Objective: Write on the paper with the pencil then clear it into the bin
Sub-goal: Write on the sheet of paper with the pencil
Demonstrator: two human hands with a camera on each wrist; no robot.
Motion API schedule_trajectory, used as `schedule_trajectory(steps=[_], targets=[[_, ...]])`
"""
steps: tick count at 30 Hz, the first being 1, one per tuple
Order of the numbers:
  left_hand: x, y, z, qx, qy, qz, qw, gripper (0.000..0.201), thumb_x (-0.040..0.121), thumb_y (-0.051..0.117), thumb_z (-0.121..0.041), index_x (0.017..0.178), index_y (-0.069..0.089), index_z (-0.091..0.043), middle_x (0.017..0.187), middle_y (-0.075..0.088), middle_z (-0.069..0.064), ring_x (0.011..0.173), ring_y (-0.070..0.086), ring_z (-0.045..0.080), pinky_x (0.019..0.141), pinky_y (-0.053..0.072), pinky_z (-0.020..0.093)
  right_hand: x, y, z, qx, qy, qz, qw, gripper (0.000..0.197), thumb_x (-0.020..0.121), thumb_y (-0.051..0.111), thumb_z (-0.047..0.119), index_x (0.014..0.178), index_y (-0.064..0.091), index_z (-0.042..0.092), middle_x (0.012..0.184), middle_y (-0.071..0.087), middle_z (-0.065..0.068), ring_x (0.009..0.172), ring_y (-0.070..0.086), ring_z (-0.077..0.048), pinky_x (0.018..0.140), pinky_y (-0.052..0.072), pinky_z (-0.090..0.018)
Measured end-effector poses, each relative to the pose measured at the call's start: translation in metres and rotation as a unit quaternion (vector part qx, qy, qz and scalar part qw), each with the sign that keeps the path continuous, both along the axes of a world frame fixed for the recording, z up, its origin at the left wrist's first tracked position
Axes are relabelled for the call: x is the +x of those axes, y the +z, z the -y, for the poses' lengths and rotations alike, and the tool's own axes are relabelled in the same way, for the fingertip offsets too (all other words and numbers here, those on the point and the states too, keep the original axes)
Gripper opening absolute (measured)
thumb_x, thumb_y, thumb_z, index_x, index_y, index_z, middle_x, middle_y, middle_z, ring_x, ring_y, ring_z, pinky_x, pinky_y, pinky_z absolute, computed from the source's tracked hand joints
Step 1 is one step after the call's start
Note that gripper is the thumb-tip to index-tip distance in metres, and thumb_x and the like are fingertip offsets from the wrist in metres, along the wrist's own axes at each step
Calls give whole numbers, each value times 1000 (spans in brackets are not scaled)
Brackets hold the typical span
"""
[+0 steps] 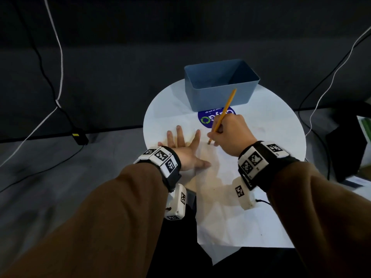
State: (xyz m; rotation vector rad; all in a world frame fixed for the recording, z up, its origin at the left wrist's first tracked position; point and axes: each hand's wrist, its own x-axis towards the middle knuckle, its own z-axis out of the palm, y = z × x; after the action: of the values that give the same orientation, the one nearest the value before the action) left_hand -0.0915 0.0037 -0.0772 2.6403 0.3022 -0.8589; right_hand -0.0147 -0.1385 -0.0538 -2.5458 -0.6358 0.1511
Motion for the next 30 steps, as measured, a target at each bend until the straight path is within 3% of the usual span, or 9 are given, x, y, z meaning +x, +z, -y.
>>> schedule_trajectory(steps=[3, 6, 9, 11, 16, 20, 26, 30], targets=[[-1, -1, -2, -4, 1, 2, 1000, 107, 83, 56, -74, 152, -21, -45, 155, -41, 12, 144, -33, 41, 114, -8, 67, 8, 0, 11, -8, -44, 7, 999, 20, 92, 73, 22, 76, 62, 16, 80, 70, -8, 78, 68, -20, 71, 50, -24], [0, 0, -2, -4, 1, -7, 1000, 106, 84, 55, -75, 151, -21, -46, 156, -40, 11, 144, -32, 41, 114, -7, 68, 1, 3, 4, 26, -28, 11, 999, 21, 91, 73, 21, 74, 63, 16, 70, 70, -1, 71, 68, -11, 64, 41, -11], [0, 3, 0, 3, -3, -11, 1000, 105, 84, 53, -75, 151, -23, -45, 156, -40, 12, 144, -32, 41, 115, -6, 68, -7, -1, -7, 32, 17, 1, 999, 20, 90, 74, 19, 74, 63, 15, 69, 71, -2, 76, 69, -18, 73, 53, -26], [-1, 3, 0, 1, -3, -7, 1000, 105, 84, 53, -74, 151, -22, -45, 155, -40, 12, 144, -32, 40, 115, -6, 68, -4, -2, -4, 13, 15, -2, 1000, 19, 91, 74, 20, 76, 63, 14, 73, 71, -5, 80, 69, -22, 80, 54, -34], [-2, 2, -1, -11, 7, -3, 1000, 107, 84, 57, -73, 152, -21, -46, 154, -41, 12, 144, -32, 40, 115, -9, 66, 11, -1, 17, 4, -66, 9, 998, 16, 91, 73, 20, 80, 63, 12, 82, 70, -9, 79, 70, -21, 79, 56, -31], [-1, 0, -1, -9, 6, -1, 1000, 107, 84, 56, -74, 152, -21, -46, 155, -40, 12, 144, -31, 41, 114, -8, 68, 2, -5, 6, 36, -24, 3, 999, 20, 90, 74, 18, 76, 62, 13, 71, 71, -4, 65, 71, -11, 70, 53, -18], [-2, -2, -1, -16, 11, 0, 1000, 108, 82, 57, -76, 152, -21, -46, 155, -41, 12, 144, -32, 40, 114, -10, 67, 15, -6, 27, 18, -74, 8, 997, 14, 90, 74, 20, 83, 64, 13, 85, 71, -10, 77, 71, -20, 75, 58, -30], [-1, 1, -1, -14, 6, -3, 1000, 109, 82, 57, -75, 151, -23, -46, 153, -43, 12, 143, -33, 41, 114, -9, 68, 7, -7, 21, 48, -58, 14, 997, 21, 89, 74, 19, 73, 62, 18, 72, 71, -6, 85, 68, -24, 80, 58, -35]])
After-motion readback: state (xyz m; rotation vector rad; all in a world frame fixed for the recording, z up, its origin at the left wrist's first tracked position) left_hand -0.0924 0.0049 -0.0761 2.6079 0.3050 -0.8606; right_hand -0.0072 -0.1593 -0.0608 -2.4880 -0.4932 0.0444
